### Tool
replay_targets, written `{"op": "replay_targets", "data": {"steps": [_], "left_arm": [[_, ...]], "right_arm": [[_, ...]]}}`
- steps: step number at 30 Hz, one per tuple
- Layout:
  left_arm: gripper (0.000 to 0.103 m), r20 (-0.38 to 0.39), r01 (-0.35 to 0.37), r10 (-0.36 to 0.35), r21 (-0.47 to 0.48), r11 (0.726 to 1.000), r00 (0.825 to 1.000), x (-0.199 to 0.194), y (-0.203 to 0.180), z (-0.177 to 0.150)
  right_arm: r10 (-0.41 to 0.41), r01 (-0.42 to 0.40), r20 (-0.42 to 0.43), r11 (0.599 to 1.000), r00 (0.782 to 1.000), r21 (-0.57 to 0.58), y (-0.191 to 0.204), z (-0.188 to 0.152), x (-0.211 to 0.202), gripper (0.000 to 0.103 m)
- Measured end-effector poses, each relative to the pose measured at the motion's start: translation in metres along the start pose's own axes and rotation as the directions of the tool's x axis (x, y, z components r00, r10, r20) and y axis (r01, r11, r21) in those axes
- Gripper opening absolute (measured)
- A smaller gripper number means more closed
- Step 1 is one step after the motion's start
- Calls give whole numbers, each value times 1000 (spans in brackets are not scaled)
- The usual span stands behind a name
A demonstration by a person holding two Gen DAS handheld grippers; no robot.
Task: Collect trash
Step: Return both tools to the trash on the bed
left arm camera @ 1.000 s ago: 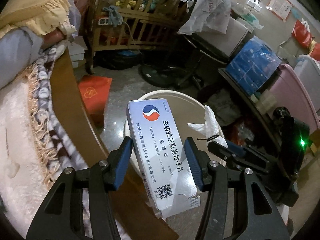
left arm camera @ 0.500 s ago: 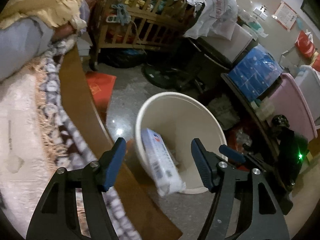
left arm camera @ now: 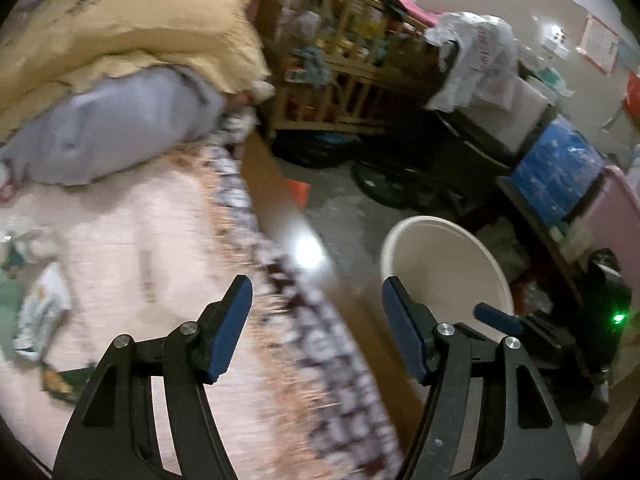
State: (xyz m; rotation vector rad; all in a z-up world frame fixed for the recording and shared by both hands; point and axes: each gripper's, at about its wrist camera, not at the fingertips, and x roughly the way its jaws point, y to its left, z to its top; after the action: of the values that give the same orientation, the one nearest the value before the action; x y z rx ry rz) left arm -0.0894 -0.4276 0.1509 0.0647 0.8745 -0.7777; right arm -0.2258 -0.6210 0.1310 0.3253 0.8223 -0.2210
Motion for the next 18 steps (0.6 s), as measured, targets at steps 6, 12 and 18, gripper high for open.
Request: {"op": "replay_targets", "data": {"steps": [6, 12, 18], "left_arm": [[66, 14, -112, 112, -18, 994, 994, -20, 43, -15], [66, 11, -183, 185, -70, 981, 983, -42, 95, -35], [66, -9, -260, 261, -118, 958, 965, -69, 156, -63]], "right_arm": [[70, -71, -20, 995, 997, -69, 47, 2, 16, 58], [151, -159, -61, 976, 987, -150, 108, 4, 39, 61], [245, -273, -140, 929, 959, -250, 169, 1, 61, 62]]}}
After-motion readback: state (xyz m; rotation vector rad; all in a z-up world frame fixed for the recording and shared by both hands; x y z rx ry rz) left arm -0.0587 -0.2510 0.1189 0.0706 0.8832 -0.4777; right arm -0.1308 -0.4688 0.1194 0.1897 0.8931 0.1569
